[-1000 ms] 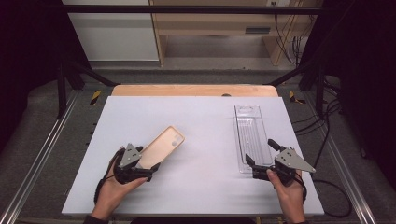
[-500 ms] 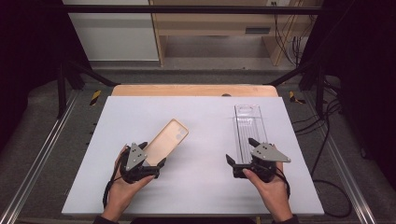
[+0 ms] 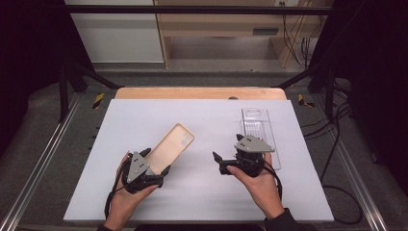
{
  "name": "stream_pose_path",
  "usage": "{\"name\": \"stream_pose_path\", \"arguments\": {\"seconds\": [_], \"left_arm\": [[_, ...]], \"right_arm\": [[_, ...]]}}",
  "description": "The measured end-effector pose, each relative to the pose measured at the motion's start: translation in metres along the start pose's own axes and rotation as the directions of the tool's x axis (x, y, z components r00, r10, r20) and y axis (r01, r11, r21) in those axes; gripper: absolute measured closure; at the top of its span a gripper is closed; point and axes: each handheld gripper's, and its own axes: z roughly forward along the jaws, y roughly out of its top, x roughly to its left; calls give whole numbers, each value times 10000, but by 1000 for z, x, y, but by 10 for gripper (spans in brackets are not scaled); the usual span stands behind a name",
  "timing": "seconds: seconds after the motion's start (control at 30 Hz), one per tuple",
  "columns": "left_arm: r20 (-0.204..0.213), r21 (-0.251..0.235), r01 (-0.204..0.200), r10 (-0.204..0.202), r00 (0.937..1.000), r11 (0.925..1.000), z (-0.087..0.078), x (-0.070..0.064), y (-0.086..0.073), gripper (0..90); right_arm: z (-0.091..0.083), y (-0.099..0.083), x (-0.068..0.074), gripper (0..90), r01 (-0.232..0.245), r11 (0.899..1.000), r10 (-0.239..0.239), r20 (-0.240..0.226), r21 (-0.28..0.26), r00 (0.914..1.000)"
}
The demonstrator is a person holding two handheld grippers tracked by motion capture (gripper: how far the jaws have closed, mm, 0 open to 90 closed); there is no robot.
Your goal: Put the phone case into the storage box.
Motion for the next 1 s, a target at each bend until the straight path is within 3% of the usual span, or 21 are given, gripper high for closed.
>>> {"name": "stream_pose_path", "arguments": {"seconds": [0.43, 1.0], "left_arm": [[86, -99, -191, 192, 9998, 9998, -1, -7, 2, 116], [141, -196, -460, 462, 9988, 9988, -2, -10, 4, 116]], "right_arm": [[26, 15, 10, 60, -52, 9975, 92, -560, 706, 9984], [43, 32, 15, 64, -115, 9965, 186, -861, 823, 9961]]}}
